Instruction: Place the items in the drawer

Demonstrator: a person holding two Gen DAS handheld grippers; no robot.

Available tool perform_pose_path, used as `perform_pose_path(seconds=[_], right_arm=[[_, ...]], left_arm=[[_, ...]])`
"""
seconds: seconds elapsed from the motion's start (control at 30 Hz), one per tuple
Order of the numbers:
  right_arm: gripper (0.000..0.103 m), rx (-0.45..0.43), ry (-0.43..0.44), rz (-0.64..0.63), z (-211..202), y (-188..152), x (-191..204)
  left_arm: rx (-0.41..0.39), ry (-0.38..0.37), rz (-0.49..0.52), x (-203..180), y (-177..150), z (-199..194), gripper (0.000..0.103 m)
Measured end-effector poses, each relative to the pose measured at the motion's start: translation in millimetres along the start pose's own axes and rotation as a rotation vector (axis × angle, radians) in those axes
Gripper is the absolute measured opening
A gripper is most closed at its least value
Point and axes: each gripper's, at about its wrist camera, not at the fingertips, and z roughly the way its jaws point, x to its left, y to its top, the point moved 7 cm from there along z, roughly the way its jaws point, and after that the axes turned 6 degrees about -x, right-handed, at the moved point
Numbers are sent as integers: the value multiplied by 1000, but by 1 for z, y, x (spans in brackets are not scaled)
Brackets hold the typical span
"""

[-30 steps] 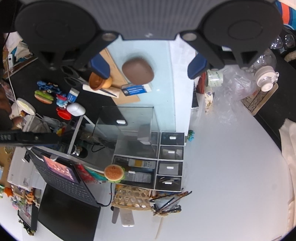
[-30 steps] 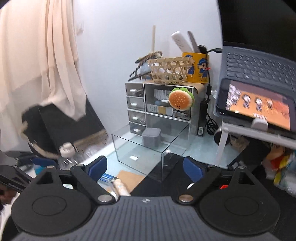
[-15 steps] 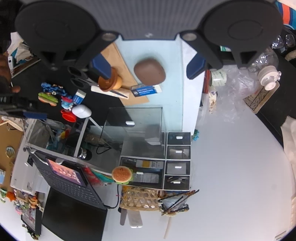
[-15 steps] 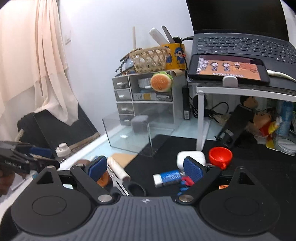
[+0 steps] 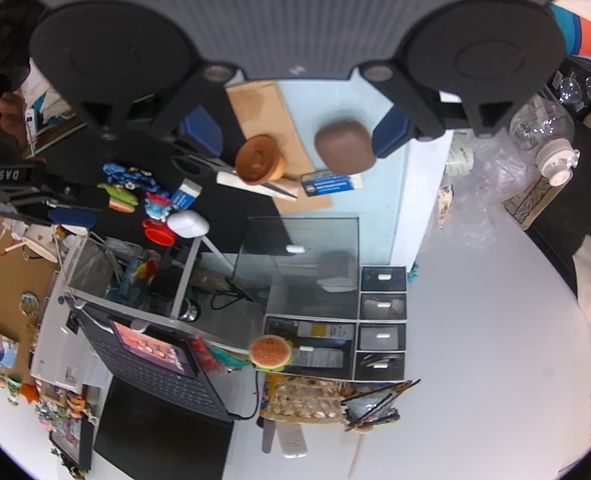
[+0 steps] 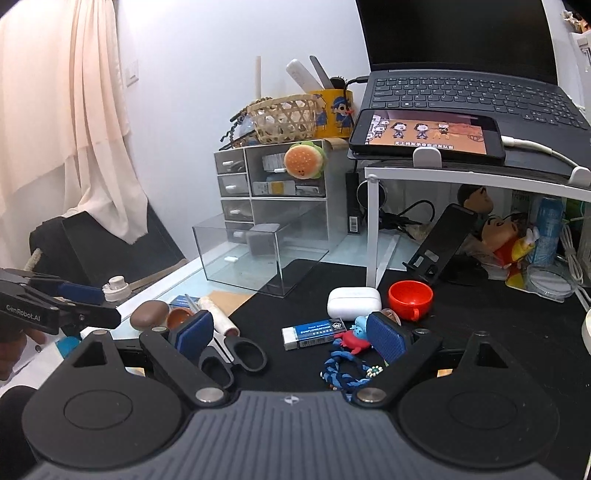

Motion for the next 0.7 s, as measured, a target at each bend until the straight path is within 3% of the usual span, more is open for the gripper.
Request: perform_pose_path(seconds=[0.3, 0.7], right_arm=[[100, -3, -10, 8, -8, -9, 1], [101, 30, -61, -26, -7, -20, 8]], left_arm=[[1, -13, 17, -11, -5, -4, 90], [6, -1, 6, -7, -11, -5, 90]])
